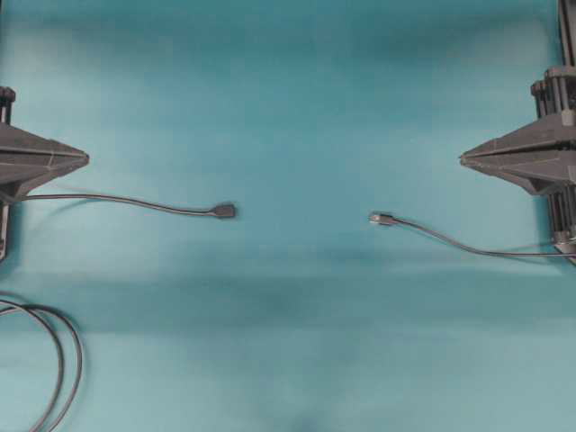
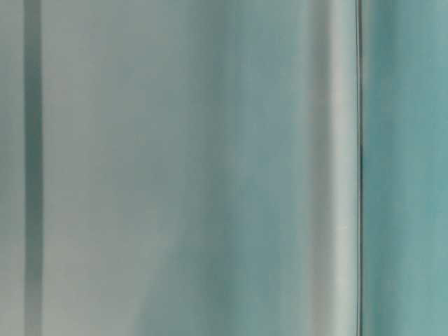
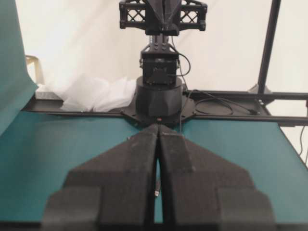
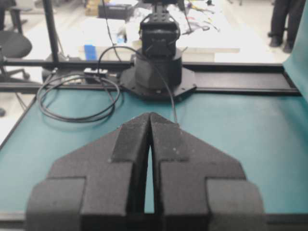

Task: Insert the USB using both arms.
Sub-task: 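Move both grippers down over the USB cable ends, fingers open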

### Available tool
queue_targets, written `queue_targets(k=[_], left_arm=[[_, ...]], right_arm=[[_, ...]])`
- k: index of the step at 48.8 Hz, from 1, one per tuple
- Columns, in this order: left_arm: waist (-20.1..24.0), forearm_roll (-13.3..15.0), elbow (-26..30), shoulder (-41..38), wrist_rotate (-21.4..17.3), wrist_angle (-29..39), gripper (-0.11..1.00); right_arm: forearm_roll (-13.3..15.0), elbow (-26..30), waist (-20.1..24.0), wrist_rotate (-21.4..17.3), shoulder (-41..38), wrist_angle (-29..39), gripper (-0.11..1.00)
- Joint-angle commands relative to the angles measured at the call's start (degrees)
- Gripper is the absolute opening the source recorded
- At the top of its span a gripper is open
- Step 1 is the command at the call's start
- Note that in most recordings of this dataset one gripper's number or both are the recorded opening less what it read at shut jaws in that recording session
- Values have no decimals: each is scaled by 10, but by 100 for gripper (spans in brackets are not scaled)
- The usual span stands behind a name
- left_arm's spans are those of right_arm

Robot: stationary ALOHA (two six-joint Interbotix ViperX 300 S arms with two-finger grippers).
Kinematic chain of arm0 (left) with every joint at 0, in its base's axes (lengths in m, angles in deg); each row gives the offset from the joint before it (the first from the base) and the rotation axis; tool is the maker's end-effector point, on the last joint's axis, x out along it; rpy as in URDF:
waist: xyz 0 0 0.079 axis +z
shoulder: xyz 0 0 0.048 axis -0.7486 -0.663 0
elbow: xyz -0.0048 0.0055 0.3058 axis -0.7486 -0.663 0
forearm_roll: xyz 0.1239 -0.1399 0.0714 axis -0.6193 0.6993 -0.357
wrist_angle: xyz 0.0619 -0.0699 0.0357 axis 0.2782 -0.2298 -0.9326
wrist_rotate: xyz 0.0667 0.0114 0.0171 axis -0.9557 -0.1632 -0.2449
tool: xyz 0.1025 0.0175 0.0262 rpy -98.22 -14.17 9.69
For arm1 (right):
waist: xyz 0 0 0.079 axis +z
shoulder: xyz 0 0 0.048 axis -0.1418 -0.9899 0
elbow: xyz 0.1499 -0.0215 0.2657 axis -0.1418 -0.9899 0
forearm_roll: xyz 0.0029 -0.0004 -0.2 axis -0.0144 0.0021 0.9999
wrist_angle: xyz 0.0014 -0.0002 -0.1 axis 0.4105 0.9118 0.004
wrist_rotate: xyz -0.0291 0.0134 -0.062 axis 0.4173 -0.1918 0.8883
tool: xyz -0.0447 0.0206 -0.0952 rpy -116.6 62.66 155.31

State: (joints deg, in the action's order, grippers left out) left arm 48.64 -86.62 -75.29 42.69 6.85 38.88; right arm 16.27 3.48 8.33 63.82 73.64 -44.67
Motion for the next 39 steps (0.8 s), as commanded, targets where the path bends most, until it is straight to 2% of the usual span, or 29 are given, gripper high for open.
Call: queue_targets(k=[1,5,8,13,23,30,39], left_arm=[[-4,0,2,-6,-13,-7,4],[-4,0,4,-6,-28,-7,9],[-5,0,8,-6,-36,-4,4],[-5,0,11,-10,-36,15,3],[-7,11,34,-49,-34,83,3],[-8,11,48,-93,-34,134,3],[-7,11,55,-137,-33,173,4]], right_arm=[[1,9,-2,-2,-7,-5,0],[2,11,-2,-4,-7,-5,0],[4,13,-2,-4,-7,-5,0],[4,14,-2,-4,-8,4,0],[4,33,-2,-14,-37,99,0],[4,51,-2,-45,-88,148,0],[4,63,-2,-111,-156,196,0]])
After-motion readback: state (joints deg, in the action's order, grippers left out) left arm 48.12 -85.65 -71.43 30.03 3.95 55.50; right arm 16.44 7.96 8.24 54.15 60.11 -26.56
